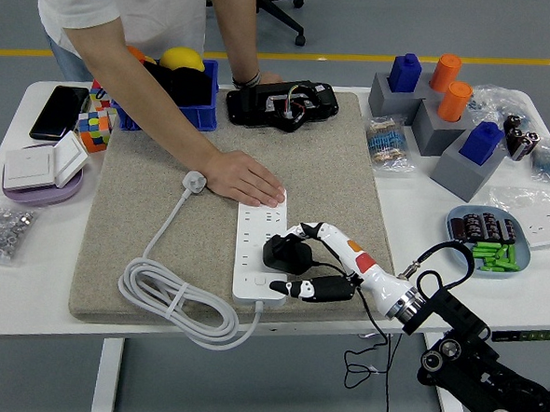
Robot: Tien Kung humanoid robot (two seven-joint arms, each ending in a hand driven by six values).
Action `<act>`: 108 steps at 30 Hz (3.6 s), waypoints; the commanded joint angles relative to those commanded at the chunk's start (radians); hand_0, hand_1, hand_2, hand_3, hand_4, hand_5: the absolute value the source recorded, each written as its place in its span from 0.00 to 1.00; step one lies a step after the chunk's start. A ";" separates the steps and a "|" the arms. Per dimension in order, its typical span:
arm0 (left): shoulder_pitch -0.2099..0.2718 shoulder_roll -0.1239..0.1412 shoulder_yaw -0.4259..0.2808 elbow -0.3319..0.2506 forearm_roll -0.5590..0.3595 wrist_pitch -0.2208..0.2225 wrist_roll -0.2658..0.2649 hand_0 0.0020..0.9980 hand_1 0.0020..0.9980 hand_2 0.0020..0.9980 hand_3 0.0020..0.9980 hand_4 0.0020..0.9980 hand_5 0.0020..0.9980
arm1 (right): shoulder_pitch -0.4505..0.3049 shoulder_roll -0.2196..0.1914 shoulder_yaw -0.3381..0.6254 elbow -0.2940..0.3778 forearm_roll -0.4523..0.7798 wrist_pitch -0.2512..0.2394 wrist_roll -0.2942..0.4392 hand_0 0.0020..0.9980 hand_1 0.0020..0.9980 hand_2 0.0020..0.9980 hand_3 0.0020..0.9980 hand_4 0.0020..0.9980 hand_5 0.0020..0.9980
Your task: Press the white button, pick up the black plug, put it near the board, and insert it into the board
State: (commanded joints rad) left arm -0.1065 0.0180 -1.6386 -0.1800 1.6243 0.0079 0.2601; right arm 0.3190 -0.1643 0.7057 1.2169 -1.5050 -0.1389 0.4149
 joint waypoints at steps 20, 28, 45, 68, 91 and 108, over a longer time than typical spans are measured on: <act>-0.001 0.001 -0.005 0.000 0.001 0.001 -0.002 0.47 0.50 0.51 0.58 0.60 0.26 | 0.051 0.013 -0.057 -0.009 0.006 0.009 -0.007 0.69 0.59 0.55 0.57 0.96 0.37; -0.001 0.001 -0.007 0.000 0.002 0.001 -0.002 0.47 0.50 0.51 0.58 0.60 0.26 | 0.061 0.007 -0.083 -0.004 -0.001 0.016 -0.014 0.69 0.59 0.55 0.57 0.96 0.37; -0.002 0.001 -0.008 0.000 0.001 0.001 -0.002 0.47 0.50 0.51 0.58 0.60 0.26 | 0.065 -0.001 0.032 0.101 -0.030 0.014 -0.020 0.68 0.59 0.55 0.57 0.95 0.36; -0.009 0.001 -0.004 0.000 -0.002 0.001 -0.002 0.47 0.50 0.51 0.58 0.60 0.26 | -0.209 -0.060 0.420 0.140 -0.132 0.080 -0.273 0.68 0.61 0.59 0.61 0.93 0.36; -0.011 0.000 0.004 0.000 0.002 -0.003 0.000 0.47 0.50 0.51 0.58 0.60 0.26 | -0.300 0.002 0.611 0.161 -0.177 0.080 -0.280 0.68 0.61 0.58 0.60 0.90 0.34; -0.010 -0.004 0.007 0.000 -0.004 -0.003 -0.002 0.47 0.50 0.51 0.58 0.60 0.26 | -0.307 0.006 0.619 0.156 -0.175 0.079 -0.275 0.67 0.61 0.58 0.60 0.87 0.33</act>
State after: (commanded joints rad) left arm -0.1168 0.0141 -1.6320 -0.1800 1.6202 0.0049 0.2583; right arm 0.0116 -0.1585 1.3246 1.3732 -1.6802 -0.0598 0.1402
